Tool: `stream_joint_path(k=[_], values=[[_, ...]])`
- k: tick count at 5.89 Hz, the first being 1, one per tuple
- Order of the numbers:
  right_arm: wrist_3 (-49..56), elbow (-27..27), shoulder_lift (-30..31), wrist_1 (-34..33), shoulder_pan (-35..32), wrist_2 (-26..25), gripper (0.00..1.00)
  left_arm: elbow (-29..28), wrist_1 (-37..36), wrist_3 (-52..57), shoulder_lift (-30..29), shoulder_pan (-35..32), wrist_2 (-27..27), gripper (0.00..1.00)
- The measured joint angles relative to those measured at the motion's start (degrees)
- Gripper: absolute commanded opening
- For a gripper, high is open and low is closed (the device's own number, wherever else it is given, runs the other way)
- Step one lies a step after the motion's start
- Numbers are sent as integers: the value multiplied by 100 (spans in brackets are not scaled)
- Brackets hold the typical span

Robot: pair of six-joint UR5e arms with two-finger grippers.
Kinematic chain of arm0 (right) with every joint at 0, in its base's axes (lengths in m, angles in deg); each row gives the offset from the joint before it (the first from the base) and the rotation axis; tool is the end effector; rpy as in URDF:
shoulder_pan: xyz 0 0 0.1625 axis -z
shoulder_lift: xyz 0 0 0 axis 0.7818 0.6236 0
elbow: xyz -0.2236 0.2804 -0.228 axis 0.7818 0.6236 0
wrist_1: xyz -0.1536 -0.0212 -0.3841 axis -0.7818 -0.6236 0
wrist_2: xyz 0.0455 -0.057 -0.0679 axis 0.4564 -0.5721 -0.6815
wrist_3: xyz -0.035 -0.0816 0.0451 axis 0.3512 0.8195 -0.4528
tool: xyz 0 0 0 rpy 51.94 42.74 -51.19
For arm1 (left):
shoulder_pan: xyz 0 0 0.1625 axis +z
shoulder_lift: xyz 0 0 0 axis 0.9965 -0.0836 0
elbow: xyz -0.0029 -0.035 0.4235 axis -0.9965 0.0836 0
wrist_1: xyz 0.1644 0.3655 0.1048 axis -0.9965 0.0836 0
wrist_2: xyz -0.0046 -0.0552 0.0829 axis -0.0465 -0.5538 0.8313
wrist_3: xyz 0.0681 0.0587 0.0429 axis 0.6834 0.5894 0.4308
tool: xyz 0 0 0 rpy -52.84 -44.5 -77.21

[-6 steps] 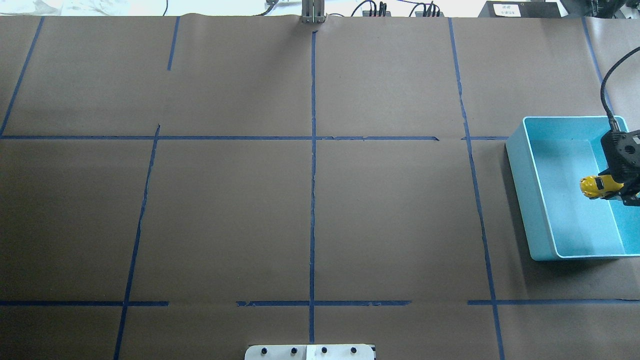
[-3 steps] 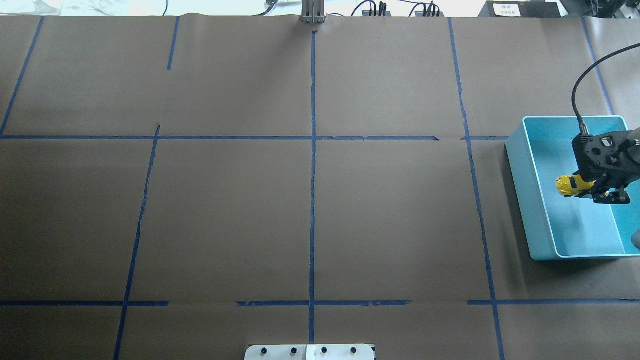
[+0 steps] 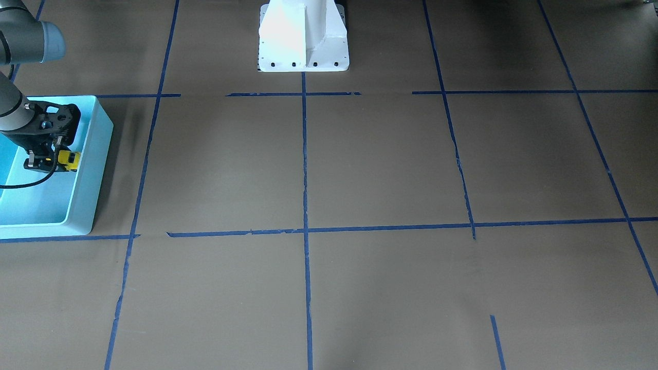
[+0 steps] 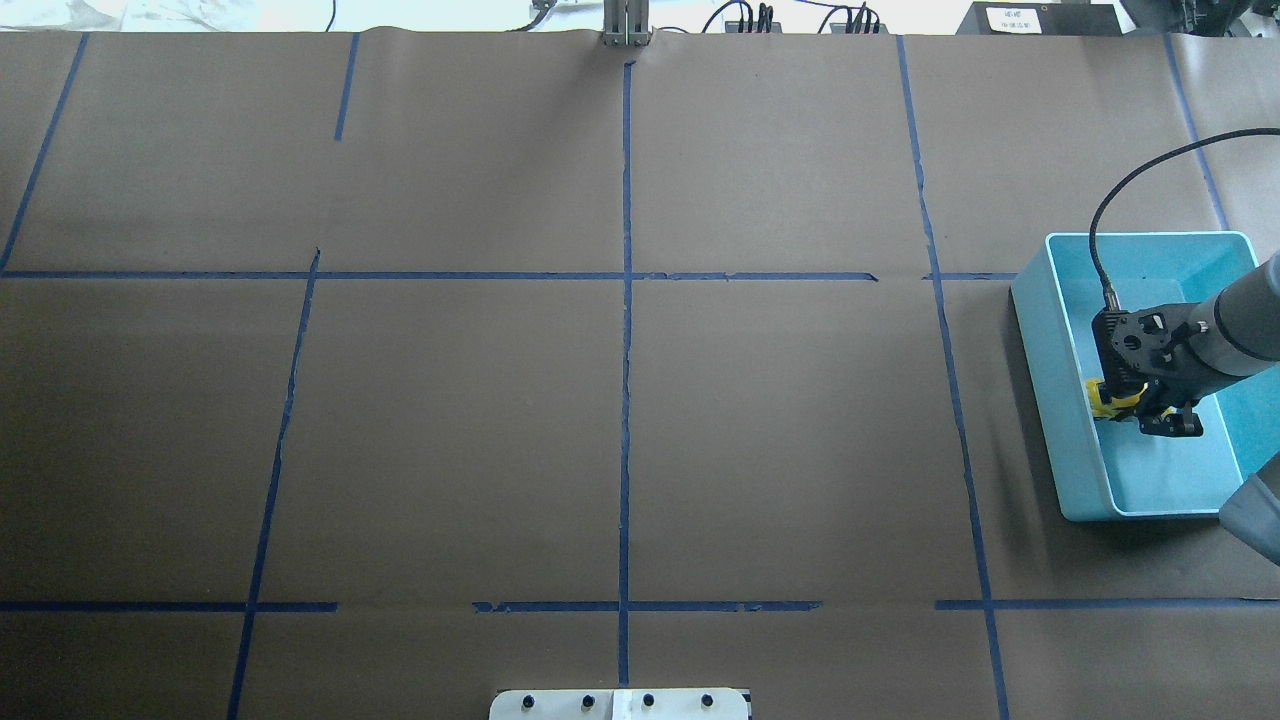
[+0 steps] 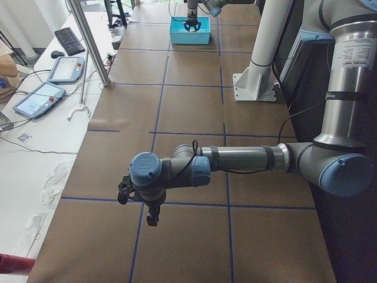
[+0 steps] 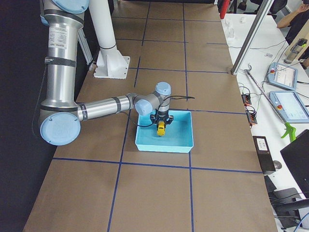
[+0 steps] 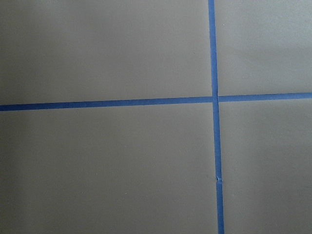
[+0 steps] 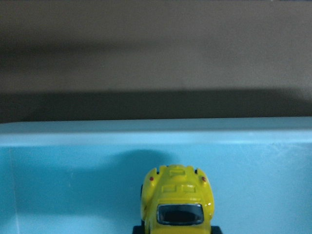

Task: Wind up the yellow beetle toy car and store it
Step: 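Open the right gripper to release the car in the bin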

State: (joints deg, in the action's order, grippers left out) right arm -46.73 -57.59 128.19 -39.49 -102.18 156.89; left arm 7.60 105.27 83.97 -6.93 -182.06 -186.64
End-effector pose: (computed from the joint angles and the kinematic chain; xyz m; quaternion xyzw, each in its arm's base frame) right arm -0.2340 -0.4215 0.5652 0.2335 -0.2333 -0.6631 0.6718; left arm -0.1215 -0.4921 0.6699 0.0258 0.3895 0.0128 0.9206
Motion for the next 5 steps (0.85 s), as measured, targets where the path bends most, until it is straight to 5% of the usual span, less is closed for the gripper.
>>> stream_joint_path(k=[1,2,3,5], values=[[-27,12,9,1,2,13,44,0,0,0,0,0,-2,100],[-79,38,7,-2,8,24,92,0,0,0,0,0,1,100],[-158,76,-2,-4,9,56,100,0,0,0,0,0,2,100],[-233,71,-6,-2,1,158,100,0,0,0,0,0,3,100]])
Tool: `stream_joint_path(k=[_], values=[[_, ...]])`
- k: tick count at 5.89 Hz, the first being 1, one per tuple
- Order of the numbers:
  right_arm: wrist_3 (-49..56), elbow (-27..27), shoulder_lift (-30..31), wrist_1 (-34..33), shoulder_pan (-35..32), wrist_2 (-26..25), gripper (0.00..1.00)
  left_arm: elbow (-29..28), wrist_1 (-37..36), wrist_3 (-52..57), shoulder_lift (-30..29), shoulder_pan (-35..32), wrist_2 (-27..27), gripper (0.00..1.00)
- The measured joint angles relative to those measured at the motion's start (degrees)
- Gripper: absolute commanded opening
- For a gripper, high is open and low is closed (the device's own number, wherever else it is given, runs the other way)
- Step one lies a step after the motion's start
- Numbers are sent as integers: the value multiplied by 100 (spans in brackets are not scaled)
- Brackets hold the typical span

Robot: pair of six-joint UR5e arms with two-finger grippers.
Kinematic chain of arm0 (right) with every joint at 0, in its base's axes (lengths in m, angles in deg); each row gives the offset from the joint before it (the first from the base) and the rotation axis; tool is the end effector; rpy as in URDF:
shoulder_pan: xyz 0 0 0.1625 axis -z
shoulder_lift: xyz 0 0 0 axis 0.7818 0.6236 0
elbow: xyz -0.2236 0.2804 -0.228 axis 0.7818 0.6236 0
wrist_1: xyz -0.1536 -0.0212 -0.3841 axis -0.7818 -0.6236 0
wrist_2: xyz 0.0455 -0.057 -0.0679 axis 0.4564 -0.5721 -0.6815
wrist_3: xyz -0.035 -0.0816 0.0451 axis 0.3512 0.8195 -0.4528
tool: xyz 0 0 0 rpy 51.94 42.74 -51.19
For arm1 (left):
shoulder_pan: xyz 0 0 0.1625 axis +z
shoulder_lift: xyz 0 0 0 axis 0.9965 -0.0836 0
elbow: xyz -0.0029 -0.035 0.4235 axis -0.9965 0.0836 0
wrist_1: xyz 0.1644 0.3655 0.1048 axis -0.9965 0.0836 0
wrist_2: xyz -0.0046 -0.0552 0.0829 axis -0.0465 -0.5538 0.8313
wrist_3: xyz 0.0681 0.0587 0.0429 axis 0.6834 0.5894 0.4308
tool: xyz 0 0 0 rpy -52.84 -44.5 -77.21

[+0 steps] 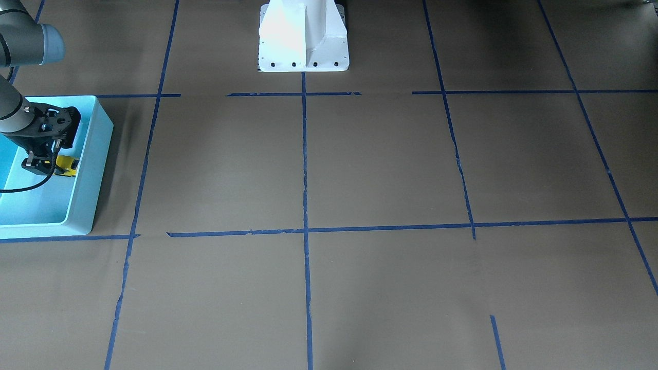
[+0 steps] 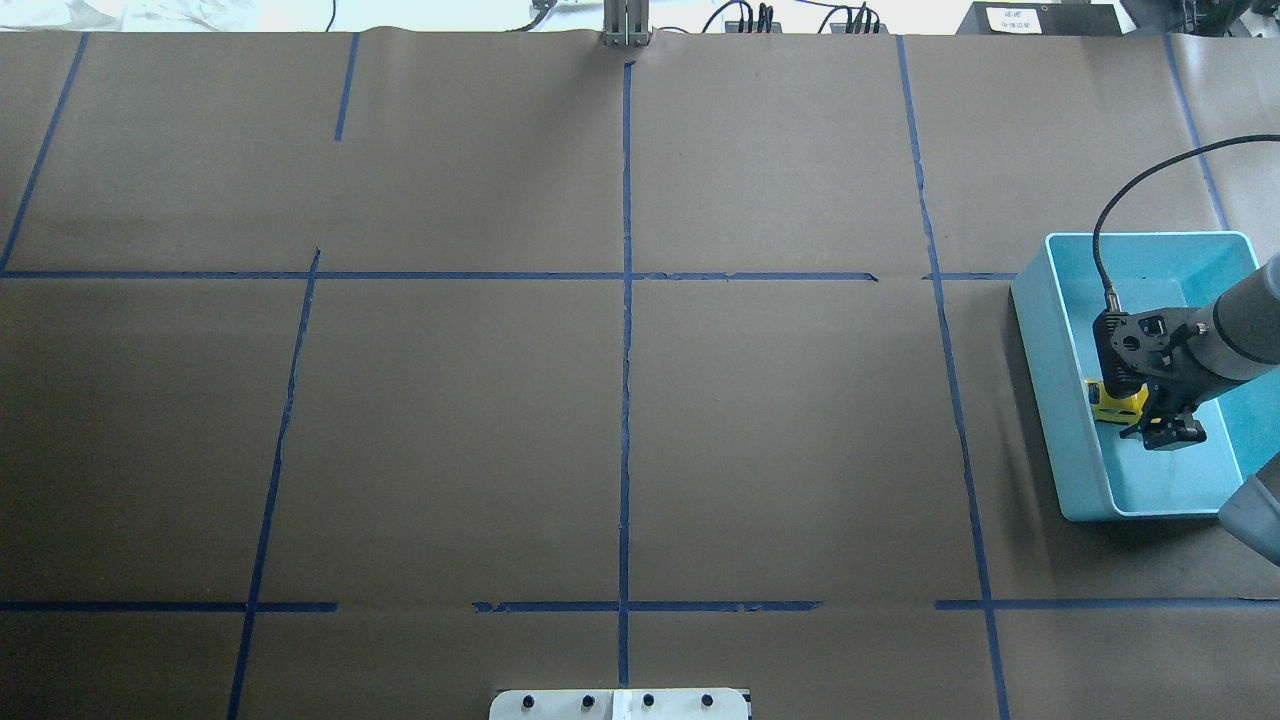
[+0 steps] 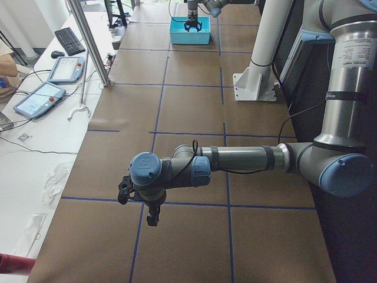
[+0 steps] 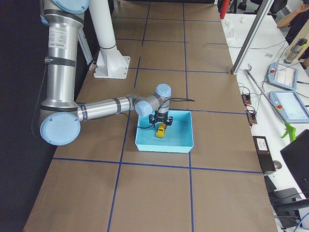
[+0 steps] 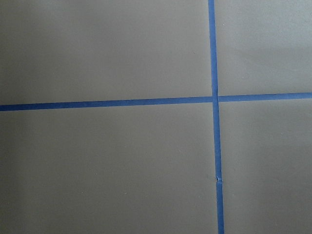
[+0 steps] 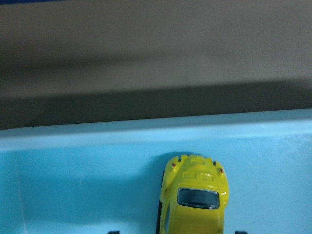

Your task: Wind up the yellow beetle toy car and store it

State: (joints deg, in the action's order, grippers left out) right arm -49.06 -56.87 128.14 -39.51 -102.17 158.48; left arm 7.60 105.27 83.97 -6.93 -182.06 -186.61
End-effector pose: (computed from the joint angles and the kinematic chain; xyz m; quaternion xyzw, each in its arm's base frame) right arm -0.2359 -0.4199 0.5701 0.2224 -0.2515 -0.6492 0.6825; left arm -0.1215 -0.4921 0.6699 0.0258 0.3893 0.0128 0.9207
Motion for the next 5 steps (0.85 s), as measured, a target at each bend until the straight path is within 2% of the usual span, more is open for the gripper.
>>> stream_joint_path(k=[2,3,4,5], values=[[24,-163,32,6,-98,163,100,0,0,0,0,0,0,100],[58,-474,120,-24,-318,323,100,0,0,0,0,0,0,100],[66,-783,238,-76,-705,583,100,0,0,0,0,0,0,100],[44,-1117,302,-418,-1272,923,100,0,0,0,0,0,0,100]])
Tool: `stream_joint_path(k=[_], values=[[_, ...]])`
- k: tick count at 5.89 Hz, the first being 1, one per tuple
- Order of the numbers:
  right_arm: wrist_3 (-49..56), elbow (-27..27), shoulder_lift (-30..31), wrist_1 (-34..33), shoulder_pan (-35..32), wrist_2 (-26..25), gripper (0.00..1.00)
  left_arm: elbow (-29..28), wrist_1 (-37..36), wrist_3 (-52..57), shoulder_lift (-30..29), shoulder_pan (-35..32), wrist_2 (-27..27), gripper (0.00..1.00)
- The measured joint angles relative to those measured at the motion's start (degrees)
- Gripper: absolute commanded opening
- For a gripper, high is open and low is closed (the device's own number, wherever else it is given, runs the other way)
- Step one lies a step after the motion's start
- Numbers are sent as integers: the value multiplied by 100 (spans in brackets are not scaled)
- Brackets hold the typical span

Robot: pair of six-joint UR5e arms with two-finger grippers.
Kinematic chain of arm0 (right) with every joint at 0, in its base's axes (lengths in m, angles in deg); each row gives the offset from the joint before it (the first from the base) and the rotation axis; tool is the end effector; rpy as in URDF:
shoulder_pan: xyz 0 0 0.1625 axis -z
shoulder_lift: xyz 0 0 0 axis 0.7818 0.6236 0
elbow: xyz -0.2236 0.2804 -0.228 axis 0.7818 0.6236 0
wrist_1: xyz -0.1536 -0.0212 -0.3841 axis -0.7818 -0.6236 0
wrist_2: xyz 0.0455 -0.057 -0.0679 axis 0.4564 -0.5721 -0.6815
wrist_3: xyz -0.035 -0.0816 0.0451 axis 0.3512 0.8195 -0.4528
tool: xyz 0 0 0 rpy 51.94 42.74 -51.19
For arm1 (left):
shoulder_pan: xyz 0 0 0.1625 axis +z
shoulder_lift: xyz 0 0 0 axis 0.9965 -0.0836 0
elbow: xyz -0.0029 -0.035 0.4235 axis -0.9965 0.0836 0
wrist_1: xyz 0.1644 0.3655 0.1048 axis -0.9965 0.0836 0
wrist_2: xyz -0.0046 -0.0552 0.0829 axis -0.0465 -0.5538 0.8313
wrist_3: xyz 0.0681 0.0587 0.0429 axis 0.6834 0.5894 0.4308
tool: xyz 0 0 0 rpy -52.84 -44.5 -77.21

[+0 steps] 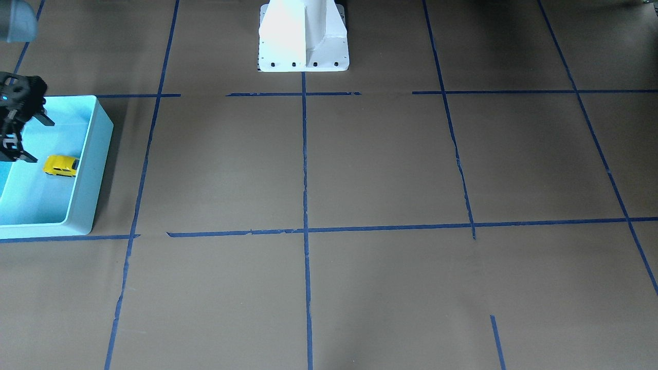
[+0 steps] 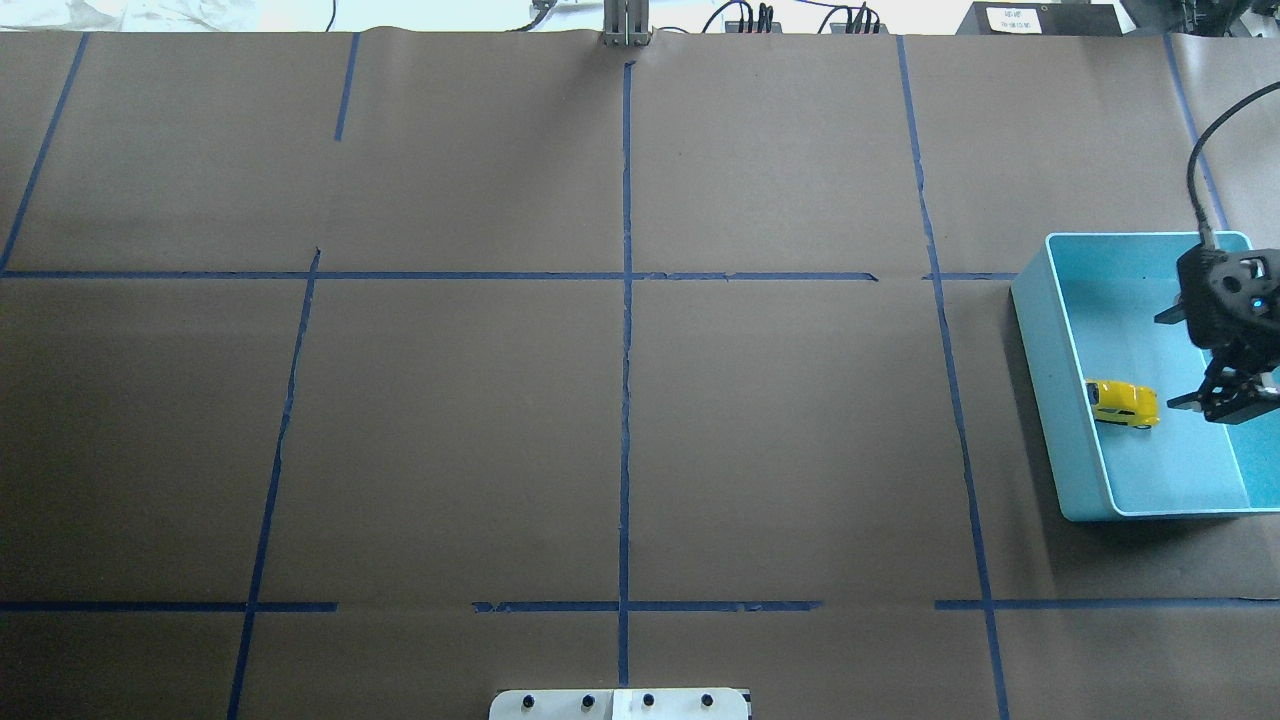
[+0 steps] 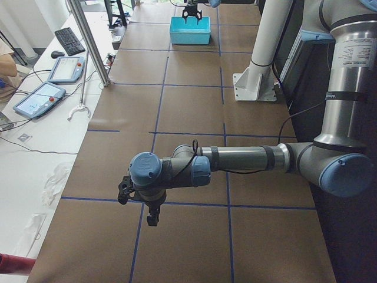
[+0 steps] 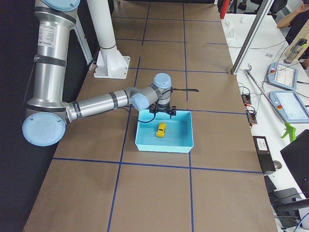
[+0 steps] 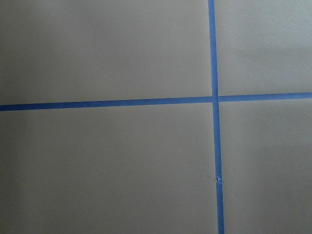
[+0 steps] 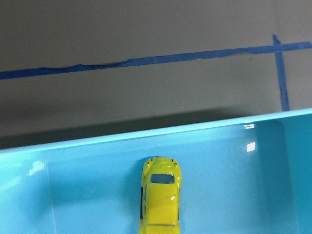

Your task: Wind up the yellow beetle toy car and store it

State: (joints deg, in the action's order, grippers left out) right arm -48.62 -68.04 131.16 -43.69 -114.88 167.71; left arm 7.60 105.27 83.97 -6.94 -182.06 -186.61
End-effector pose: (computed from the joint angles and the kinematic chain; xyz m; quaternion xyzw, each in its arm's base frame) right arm -0.1336 -0.4238 0.4958 0.2848 -0.2924 -0.5790 0.7058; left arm -0.1215 -0.4922 0.6698 0.0259 0.3893 0.0128 0.9207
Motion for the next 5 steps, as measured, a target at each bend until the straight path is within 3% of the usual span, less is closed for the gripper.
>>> stream_joint_path(k=[2,3,5], values=[[-304,-414,-354,-1487,-1366,409,100,0,0,0,0,0,0,100],[-992,-396,-551,-1909,-1819,447,100,0,0,0,0,0,0,100],[-3364,14,-642,-2082,-2207,438,100,0,0,0,0,0,0,100]])
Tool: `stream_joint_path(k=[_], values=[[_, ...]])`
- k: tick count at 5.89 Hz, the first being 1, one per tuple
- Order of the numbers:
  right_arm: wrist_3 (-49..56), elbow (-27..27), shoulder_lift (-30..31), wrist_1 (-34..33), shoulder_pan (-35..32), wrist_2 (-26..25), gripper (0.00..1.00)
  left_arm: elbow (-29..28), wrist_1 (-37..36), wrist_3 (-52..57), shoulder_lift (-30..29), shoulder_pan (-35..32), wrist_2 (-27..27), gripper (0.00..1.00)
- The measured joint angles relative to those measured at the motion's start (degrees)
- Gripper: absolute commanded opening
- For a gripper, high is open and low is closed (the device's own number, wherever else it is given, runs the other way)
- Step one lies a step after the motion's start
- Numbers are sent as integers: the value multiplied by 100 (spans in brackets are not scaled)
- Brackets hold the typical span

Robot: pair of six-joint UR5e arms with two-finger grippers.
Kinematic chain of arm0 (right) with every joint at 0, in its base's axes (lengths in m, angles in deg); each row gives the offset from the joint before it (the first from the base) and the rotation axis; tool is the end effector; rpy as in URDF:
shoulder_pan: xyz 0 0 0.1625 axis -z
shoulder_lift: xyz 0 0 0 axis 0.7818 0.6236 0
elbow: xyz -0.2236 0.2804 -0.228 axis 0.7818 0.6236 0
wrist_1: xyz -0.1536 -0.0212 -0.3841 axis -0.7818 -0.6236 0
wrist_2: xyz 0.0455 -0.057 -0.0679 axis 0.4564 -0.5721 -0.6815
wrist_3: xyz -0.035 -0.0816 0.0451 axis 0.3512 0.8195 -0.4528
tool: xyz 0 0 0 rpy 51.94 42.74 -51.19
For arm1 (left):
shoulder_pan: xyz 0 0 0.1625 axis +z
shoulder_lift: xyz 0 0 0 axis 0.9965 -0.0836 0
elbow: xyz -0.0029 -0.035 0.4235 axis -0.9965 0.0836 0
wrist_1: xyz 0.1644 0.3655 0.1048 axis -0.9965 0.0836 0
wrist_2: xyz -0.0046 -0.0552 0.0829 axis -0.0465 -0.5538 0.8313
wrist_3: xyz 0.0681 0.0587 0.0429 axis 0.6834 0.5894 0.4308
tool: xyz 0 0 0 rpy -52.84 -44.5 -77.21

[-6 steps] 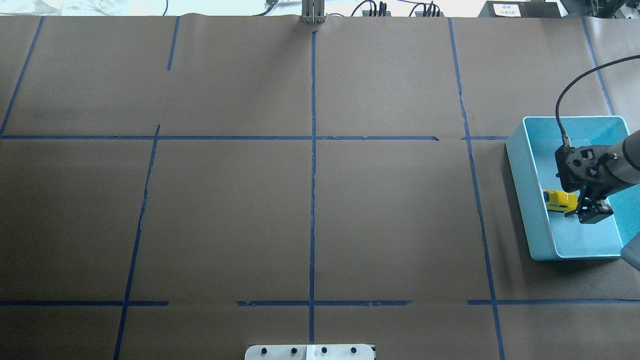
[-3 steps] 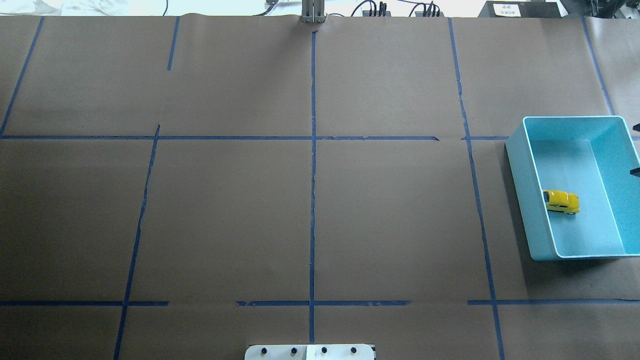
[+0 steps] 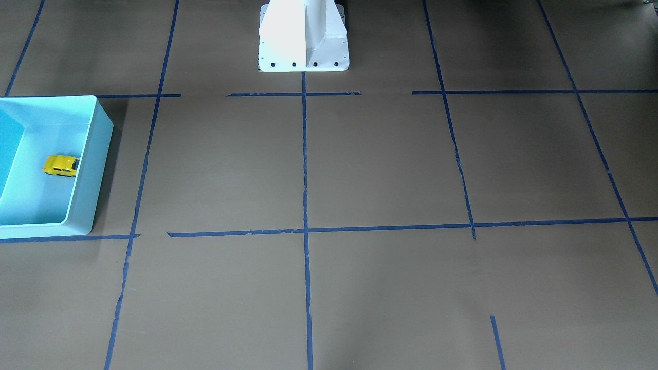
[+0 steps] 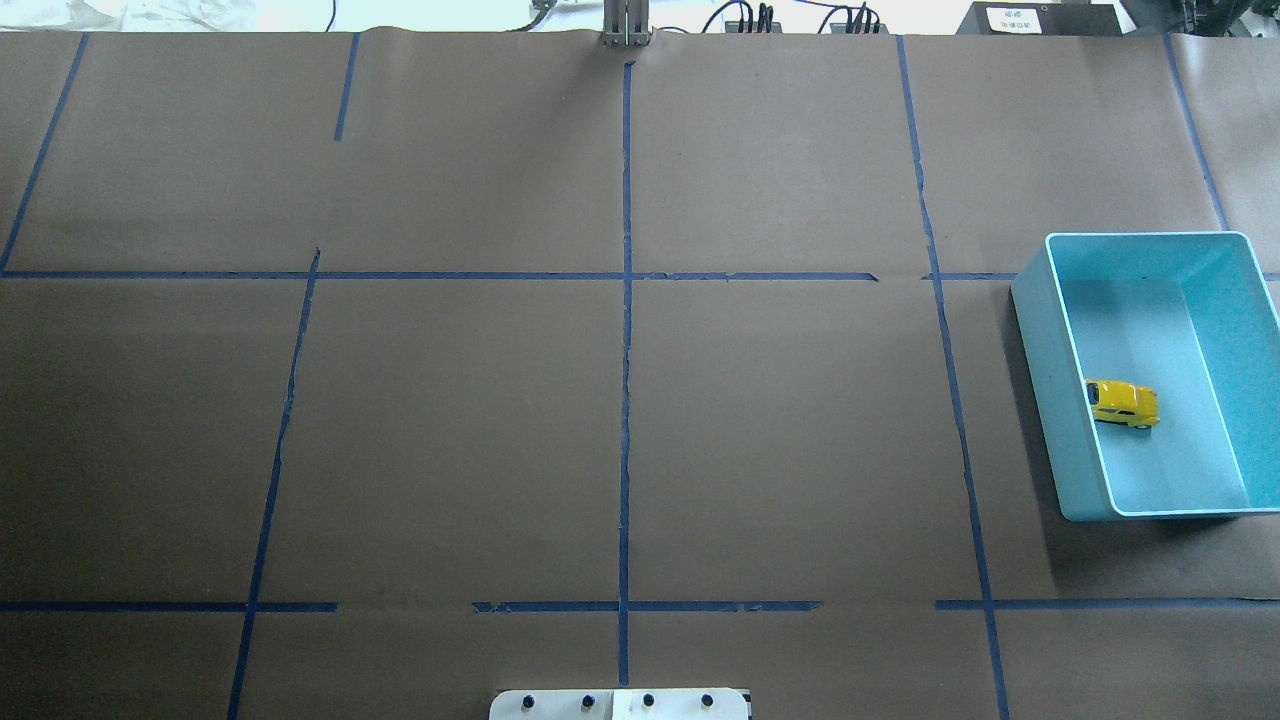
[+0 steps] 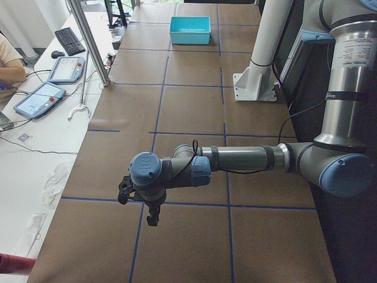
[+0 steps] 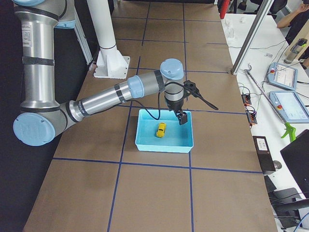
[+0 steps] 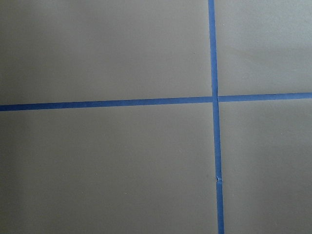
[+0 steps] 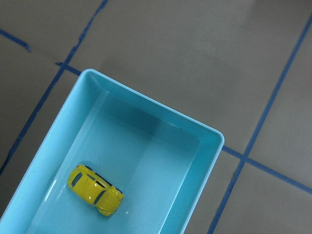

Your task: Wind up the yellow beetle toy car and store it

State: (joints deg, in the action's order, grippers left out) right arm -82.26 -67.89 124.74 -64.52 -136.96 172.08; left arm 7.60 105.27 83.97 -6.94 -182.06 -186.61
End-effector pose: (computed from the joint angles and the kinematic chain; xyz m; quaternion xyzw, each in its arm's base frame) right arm 0.0280 -0.4668 0.4856 0.1361 -0.3665 -0.1461 0.9087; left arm -0.1215 -0.4922 0.6698 0.0259 0.3893 0.0128 0.9207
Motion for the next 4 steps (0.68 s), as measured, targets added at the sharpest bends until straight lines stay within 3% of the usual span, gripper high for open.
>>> stream_joint_path(k=[1,4], values=[[-730,372,35,3,-186,8,100,0,0,0,0,0,0,100],[-1108,1660,243,457,-411,-10,100,0,0,0,0,0,0,100]])
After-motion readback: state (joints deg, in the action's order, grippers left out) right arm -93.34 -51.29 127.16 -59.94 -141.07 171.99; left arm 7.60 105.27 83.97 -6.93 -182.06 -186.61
